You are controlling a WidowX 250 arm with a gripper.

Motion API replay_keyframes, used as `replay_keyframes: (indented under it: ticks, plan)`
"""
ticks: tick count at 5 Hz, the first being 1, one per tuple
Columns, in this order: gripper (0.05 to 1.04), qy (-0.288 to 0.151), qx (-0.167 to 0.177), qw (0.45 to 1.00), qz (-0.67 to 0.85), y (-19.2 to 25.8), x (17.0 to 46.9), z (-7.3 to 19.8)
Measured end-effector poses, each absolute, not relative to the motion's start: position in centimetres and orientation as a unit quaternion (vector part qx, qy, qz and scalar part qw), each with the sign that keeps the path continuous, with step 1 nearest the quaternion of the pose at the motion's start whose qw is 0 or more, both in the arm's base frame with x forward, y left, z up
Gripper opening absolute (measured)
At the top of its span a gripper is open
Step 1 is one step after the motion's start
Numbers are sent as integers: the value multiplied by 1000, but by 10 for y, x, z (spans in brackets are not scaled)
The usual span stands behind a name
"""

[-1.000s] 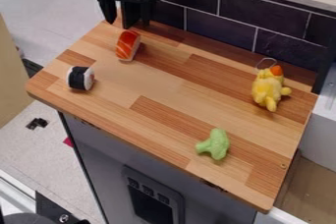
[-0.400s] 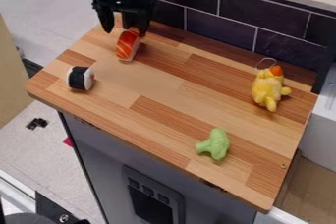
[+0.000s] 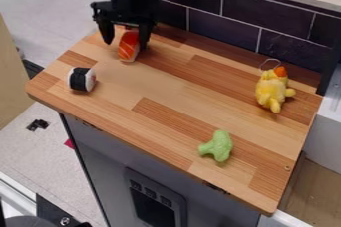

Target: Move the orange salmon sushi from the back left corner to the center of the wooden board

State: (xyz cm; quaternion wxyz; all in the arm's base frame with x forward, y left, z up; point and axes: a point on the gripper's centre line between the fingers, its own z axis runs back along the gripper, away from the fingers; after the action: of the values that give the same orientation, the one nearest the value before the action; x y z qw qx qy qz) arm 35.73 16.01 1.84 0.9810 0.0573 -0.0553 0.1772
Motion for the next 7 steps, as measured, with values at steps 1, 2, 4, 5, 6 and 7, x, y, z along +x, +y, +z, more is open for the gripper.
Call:
replay_keyframes:
  ticks: [1, 2, 4, 5, 6, 7]
  plan:
    - [999, -58, 64, 980, 180, 162, 358, 10]
    - [967, -56, 61, 981, 176, 162, 360, 7]
    - [554, -27, 7, 984, 176, 156, 356, 9]
    - [554, -11, -8, 983, 180, 150, 351, 11]
    - [554, -17, -26, 984, 176, 141, 348, 45]
    - [554, -35, -36, 983, 176, 132, 346, 71]
